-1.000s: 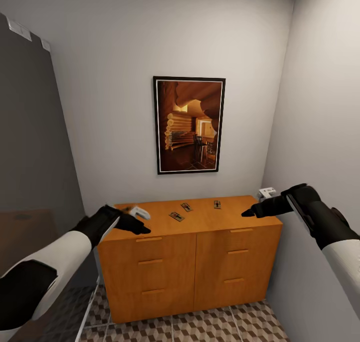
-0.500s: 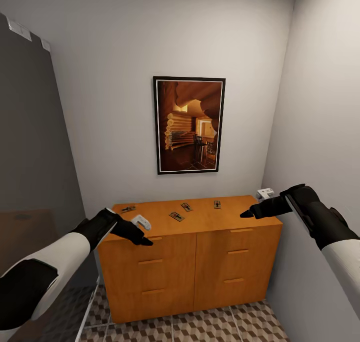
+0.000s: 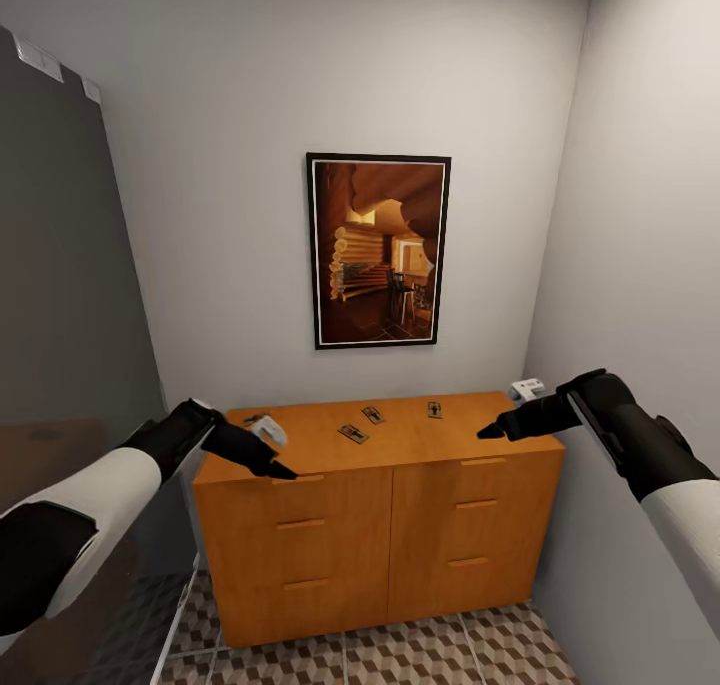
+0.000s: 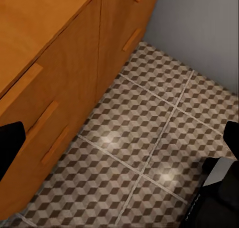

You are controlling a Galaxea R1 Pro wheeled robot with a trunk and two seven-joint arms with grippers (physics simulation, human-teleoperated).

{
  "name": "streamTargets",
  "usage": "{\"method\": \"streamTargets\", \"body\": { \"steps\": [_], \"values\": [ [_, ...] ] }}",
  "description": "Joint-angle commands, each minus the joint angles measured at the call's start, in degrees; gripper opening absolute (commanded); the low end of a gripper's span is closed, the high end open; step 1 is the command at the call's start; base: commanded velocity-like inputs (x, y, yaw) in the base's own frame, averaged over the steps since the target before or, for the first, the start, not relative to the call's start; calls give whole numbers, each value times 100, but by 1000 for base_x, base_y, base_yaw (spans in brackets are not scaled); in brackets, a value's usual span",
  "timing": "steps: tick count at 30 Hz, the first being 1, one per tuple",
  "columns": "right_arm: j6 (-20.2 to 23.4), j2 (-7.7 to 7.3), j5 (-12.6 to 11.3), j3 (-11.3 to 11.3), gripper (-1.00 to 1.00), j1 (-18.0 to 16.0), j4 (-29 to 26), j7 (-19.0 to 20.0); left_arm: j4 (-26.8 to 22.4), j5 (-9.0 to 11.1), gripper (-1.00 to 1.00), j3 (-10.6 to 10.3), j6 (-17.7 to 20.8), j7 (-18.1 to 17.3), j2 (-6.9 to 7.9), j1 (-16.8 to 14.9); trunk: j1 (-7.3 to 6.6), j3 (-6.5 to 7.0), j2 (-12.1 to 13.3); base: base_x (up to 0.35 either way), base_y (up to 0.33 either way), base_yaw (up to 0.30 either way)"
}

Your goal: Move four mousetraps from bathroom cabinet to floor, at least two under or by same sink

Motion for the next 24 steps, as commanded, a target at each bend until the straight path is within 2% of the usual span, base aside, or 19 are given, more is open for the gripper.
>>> {"method": "streamTargets", "body": {
  "steps": [1, 11, 24],
  "values": [
    [10, -6, 47, 39, 100, -3, -5, 62, -16, -43, 100, 25, 31, -99, 24, -7, 2, -3, -4, 0, 0, 0],
    [10, -11, 43, 149, 100, -3, -5, 199, -17, -46, 100, 27, -148, -339, 117, -31, 2, -3, -4, 0, 0, 0],
    [10, -69, 46, 150, 100, -3, -24, 559, -22, -57, 100, 29, -172, -301, 133, -31, 2, -3, -4, 0, 0, 0]
  ]
}}
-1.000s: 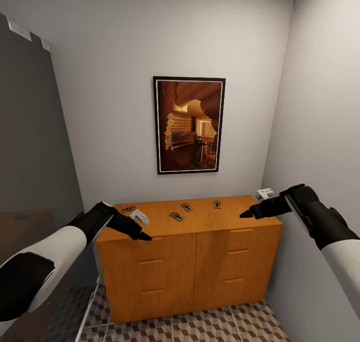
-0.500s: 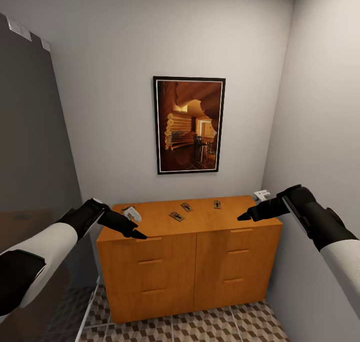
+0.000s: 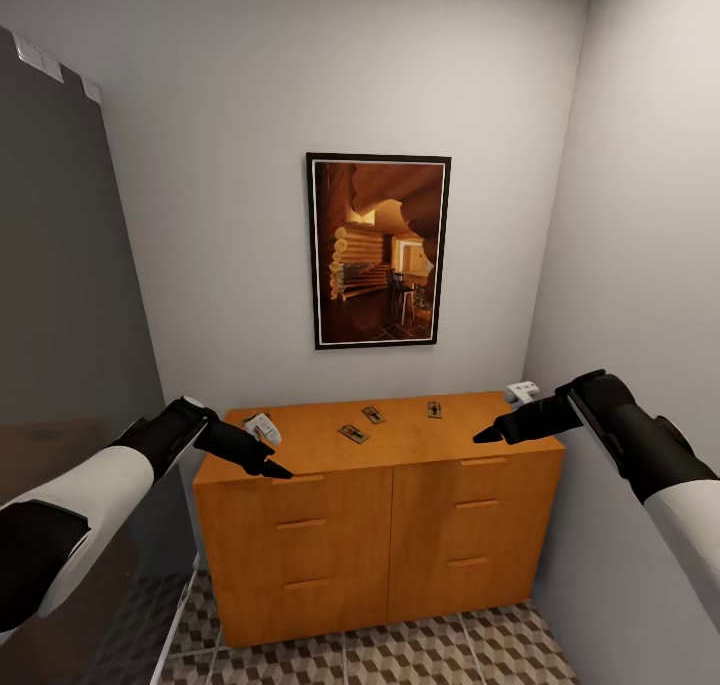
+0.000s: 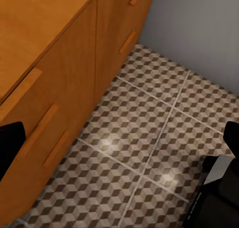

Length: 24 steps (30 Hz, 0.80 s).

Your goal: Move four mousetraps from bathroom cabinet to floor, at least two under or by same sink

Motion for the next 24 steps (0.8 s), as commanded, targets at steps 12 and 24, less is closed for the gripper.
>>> {"method": "streamTargets", "body": {
  "steps": [12, 24],
  "values": [
    [12, -136, 46, 9, 100, -4, -19, 91, -19, -36, 100, 25, 58, 603, -7, 0, 2, -3, -5, 57, 35, 0],
    [12, -157, 46, 9, 100, -4, -32, 95, -20, -42, 100, 22, 105, 760, -15, -1, 2, -3, -5, 256, 173, 0]
  ]
}}
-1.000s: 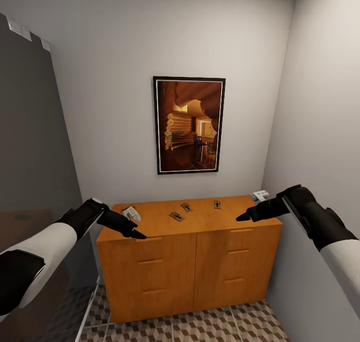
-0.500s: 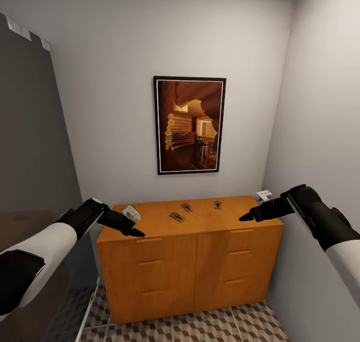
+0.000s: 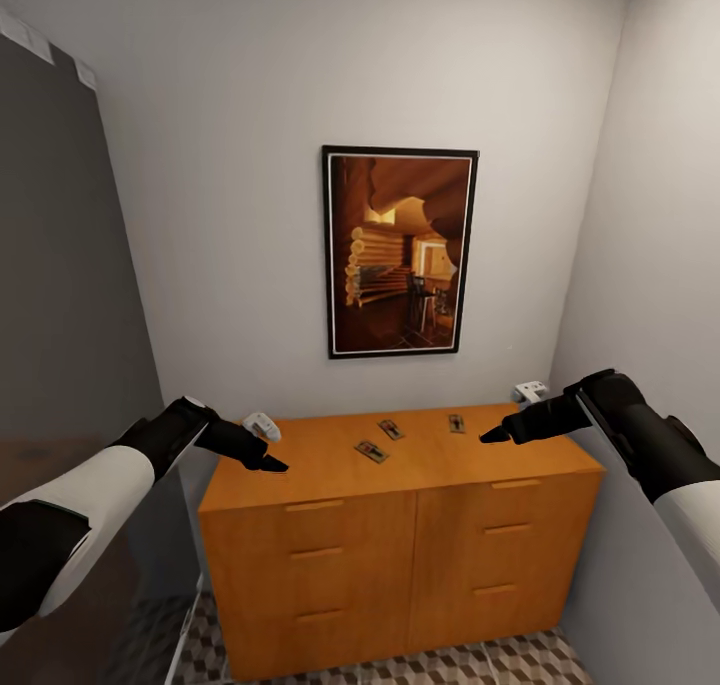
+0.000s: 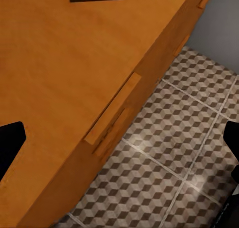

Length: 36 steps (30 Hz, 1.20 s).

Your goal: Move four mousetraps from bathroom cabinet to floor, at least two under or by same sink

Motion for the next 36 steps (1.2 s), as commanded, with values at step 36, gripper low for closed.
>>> {"method": "streamTargets", "body": {
  "steps": [36],
  "values": [
    [15, -173, 37, 18, 100, -4, -39, 52, -31, -63, 100, 7, 69, -16, -12, 1, 5, -3, -4, 118, 143, 0]
  ]
}}
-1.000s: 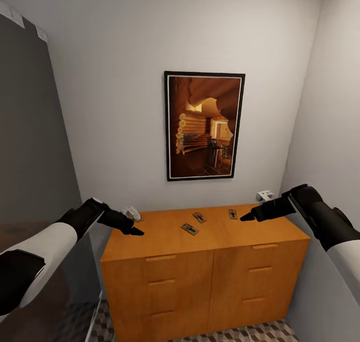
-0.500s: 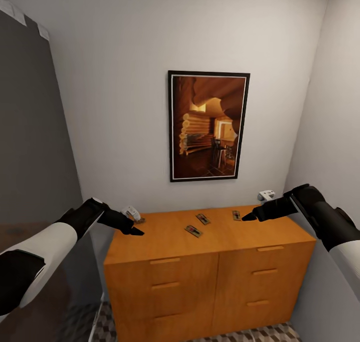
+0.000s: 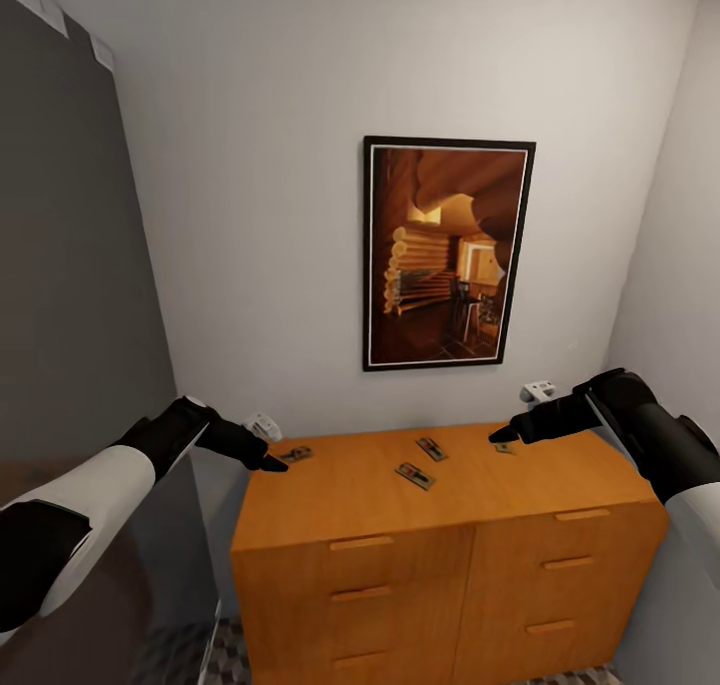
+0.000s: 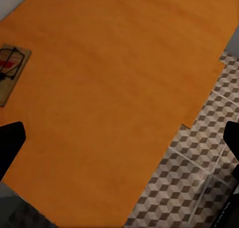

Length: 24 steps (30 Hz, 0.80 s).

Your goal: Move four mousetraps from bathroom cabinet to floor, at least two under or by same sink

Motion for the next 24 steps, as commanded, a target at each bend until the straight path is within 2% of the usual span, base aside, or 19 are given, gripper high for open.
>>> {"method": "streamTargets", "body": {
  "steps": [1, 7, 24],
  "values": [
    [15, -5, 44, 10, 100, -4, -5, 43, -14, -39, 100, 22, 54, -28, -1, 1, 3, -3, -5, 97, 111, 0],
    [15, -53, 44, 18, 100, -4, -4, 43, -11, -48, 100, 11, 72, 14, -20, 3, 3, -3, -5, 45, 52, 0],
    [15, -67, 44, 36, 100, -4, -4, 43, -2, -85, 100, 3, 84, 200, -98, 1, 3, -3, -5, 22, 3, 0]
  ]
}}
